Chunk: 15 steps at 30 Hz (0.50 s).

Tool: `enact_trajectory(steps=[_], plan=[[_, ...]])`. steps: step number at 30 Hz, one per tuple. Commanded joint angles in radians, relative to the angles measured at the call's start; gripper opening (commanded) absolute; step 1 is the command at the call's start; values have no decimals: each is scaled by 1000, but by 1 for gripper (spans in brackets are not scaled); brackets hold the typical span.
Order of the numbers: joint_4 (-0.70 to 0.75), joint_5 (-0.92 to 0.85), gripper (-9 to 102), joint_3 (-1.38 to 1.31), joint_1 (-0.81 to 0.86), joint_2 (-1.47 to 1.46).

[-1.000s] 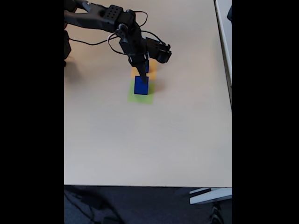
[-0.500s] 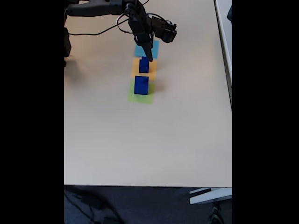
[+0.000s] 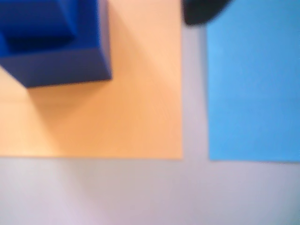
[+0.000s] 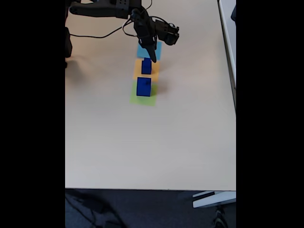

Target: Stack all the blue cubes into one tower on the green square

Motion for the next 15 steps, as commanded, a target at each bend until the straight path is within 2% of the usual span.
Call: enact_trajectory(steps=[1,15], plan=[[-18,-18,27,6,12,32],[-41,-51,25,80,49,64]])
